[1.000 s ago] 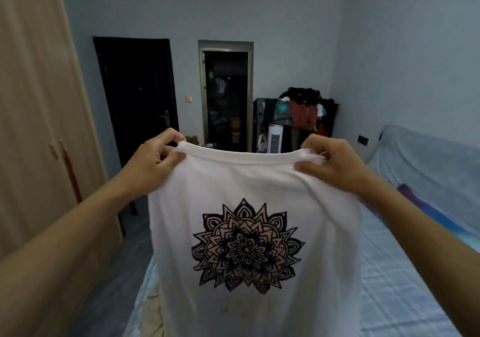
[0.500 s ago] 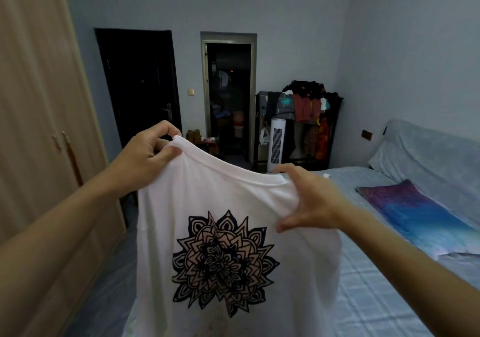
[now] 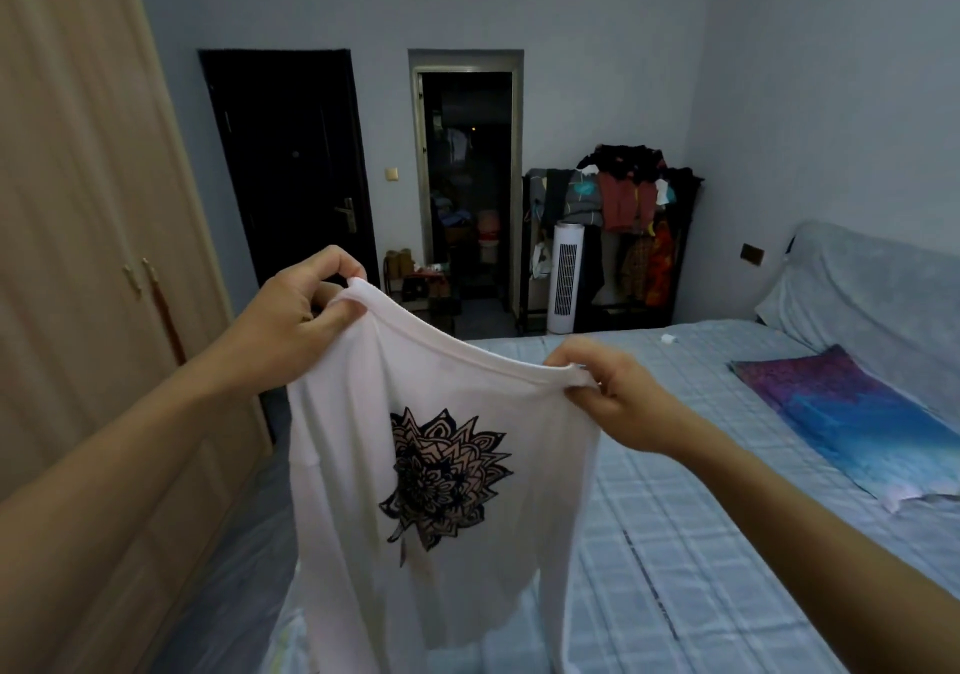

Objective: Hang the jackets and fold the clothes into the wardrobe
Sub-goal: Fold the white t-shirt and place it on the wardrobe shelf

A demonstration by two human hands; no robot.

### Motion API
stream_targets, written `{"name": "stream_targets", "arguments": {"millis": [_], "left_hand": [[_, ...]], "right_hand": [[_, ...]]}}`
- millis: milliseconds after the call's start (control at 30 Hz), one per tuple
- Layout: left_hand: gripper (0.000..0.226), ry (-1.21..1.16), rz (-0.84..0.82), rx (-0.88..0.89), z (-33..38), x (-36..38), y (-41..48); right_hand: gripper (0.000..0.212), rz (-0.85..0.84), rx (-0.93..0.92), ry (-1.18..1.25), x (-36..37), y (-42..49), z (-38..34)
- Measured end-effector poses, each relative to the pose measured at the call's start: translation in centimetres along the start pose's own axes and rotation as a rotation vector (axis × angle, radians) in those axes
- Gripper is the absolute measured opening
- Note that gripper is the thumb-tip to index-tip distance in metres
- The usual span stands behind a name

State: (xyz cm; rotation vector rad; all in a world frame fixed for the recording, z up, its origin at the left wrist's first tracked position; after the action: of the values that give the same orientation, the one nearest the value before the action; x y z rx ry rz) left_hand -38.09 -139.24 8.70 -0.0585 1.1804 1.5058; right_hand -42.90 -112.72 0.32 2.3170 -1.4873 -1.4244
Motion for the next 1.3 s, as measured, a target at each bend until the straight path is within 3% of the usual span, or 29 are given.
{"name": "stream_targets", "arguments": {"millis": [200,433,600,800,933,1100,1300], "left_hand": [[0.016,0.007,-0.152,-0.005,-0.6,-0.2,-0.8],[0.030,-0.065,-0.192,-0.060,-2.2,1.0,-2.1],[0.039,-0.103,-0.242,-0.060,-2.0,1.9,-2.3],[0.034,-0.109,-0.245,-0.067,-1.9,2.3,-2.5],[0.028,-0.180,-0.191,-0.112,-2.2,2.2,-2.9],[0.027,-0.104,-0.135,-0.159,-3.3,1.8,-3.2],[0.022,-0.072,-0.254,-0.212,-4.3,2.7,-4.2]], "right_hand": [[0.007,-0.125,0.059,0.102,-0.2,0.4,0.4],[0.030,-0.065,0.285,0.205,-1.9,0.4,1.3],[0.030,0.062,0.353,0.063,-3.0,0.4,2.0],[0.025,0.089,0.251,-0.200,-4.7,0.3,0.7],[0.017,0.099,0.242,0.025,-4.7,0.0,0.9],[0.014,0.053,0.236,0.196,-4.0,-0.1,0.5],[0.018,-0.101,0.294,0.412,-2.3,-0.7,0.2]]}}
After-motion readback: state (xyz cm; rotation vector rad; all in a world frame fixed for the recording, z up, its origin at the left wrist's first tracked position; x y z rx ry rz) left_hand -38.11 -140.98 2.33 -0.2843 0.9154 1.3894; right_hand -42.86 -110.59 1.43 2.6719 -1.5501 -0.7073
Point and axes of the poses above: each hand's wrist, its own y-axis towards the middle knuckle, its own x-axis out of the palm, z = x × y, the point moved 10 cm from there along y, towards the middle knuckle, and after that the axes turned 4 degrees about x, right-handed, at the moved point
